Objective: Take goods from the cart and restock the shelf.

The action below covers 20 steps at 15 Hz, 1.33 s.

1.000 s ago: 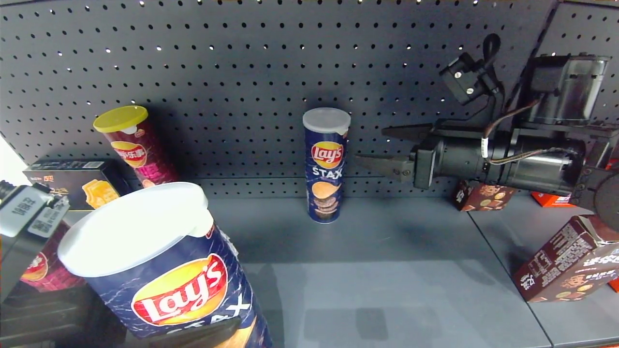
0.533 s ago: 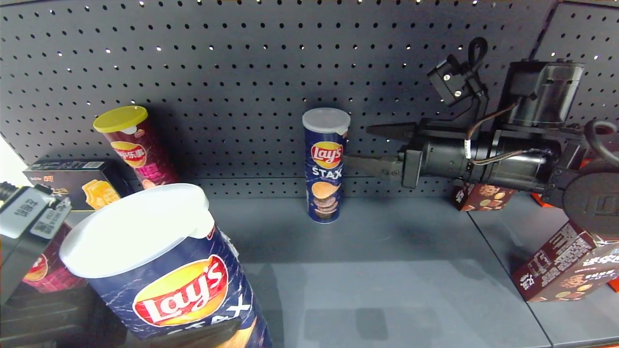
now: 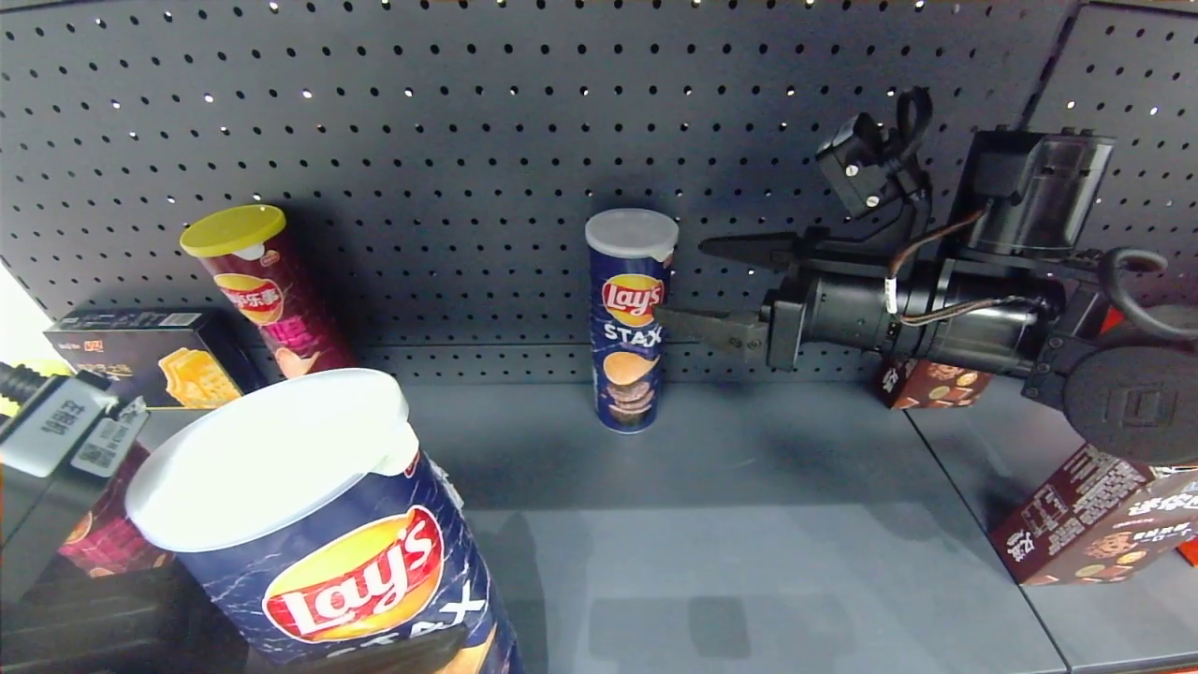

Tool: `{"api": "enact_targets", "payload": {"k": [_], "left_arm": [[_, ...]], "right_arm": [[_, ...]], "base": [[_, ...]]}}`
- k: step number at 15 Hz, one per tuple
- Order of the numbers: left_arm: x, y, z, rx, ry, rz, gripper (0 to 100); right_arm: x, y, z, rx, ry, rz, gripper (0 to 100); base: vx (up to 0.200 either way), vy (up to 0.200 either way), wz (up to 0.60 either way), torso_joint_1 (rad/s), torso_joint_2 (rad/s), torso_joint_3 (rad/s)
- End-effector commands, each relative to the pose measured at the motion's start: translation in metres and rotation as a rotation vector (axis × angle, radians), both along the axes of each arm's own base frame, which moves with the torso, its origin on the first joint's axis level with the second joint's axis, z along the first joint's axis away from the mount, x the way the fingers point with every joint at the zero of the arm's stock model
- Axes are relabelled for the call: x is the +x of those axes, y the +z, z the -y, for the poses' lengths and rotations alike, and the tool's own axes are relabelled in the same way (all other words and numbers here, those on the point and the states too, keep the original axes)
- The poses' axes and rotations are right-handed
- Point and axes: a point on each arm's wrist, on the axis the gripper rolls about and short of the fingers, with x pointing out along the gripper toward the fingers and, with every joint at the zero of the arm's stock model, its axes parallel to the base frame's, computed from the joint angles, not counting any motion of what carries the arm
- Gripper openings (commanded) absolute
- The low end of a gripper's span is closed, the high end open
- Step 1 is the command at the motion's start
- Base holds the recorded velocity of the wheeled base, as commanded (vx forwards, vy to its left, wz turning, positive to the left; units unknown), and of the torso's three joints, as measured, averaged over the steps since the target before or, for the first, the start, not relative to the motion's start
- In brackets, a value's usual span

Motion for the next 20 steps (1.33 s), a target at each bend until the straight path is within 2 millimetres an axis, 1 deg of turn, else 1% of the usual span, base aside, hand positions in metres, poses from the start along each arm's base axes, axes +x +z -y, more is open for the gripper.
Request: {"api": "enact_targets", "payload": {"k": [1,2,5,13,16,20], "left_arm": [[0.0,0.0,0.0,0.002,0.002,-0.001,0],[0.0,0.0,0.0,0.001,0.002,0.0,0],[0.0,0.0,0.0,0.0,0.002,0.001,0],[0.0,0.0,0.0,0.001,0.002,-0.001,0],[0.001,-0.001,0.0,0.002,0.002,-0.005,0],[0.001,-0.001,-0.001,0.004,0.01,-0.008,0]], "right_arm": [[0.004,-0.008,-0.004,-0.012,0.01,-0.02,100],[0.005,-0.011,-0.006,-0.016,0.02,-0.026,100],[0.017,-0.028,-0.015,-0.033,0.077,-0.053,100],[0.034,-0.05,-0.019,-0.048,0.088,-0.085,100],[0.045,-0.06,-0.023,-0.043,0.098,-0.086,100],[0.057,-0.067,-0.029,-0.046,0.098,-0.092,100]], "base": [[0.0,0.0,0.0,0.0,0.0,0.0],[0.0,0.0,0.0,0.0,0.0,0.0],[0.0,0.0,0.0,0.0,0.0,0.0],[0.0,0.0,0.0,0.0,0.0,0.0],[0.0,0.0,0.0,0.0,0.0,0.0],[0.0,0.0,0.0,0.0,0.0,0.0]]}}
